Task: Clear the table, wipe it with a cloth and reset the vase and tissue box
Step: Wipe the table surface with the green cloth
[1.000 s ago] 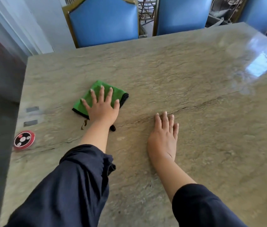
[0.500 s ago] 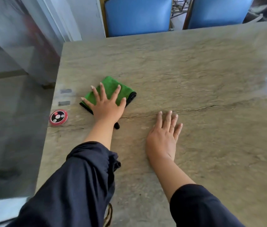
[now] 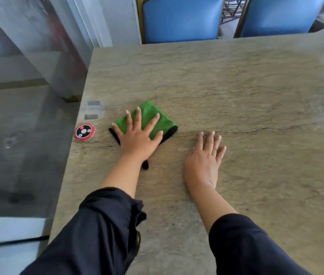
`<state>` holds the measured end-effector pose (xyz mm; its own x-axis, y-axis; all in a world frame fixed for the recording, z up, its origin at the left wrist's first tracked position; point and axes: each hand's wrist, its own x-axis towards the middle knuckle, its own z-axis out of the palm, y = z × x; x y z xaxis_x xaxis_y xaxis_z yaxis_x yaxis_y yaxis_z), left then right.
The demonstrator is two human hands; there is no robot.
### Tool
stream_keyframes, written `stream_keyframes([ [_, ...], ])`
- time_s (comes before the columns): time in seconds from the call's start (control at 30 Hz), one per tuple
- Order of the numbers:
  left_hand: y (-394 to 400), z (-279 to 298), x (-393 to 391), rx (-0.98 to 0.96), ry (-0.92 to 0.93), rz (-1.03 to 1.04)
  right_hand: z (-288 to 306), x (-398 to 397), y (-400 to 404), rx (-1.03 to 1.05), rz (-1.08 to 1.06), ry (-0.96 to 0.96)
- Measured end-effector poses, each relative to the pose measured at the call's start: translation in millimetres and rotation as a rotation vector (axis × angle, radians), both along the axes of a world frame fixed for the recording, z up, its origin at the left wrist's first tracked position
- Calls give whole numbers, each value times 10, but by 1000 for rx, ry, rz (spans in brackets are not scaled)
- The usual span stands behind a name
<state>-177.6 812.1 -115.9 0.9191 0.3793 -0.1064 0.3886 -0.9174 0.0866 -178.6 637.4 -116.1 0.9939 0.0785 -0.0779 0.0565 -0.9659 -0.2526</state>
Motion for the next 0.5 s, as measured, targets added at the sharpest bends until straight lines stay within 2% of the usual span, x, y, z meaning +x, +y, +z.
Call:
stream_keyframes([
  [0.1,-103,30,39,-25,24,63,8,25,9,-7,6,-13],
  [0.2,-350,28,-176,-15,13,17,4,59,-36,75,16,3],
  [0.4,-970,64,-716,-49,57,-140,138,-105,-330,596,4,27],
  [0.5,-1063,108,-864,-114,101,-200,216,-331,-389,657,-66,36],
])
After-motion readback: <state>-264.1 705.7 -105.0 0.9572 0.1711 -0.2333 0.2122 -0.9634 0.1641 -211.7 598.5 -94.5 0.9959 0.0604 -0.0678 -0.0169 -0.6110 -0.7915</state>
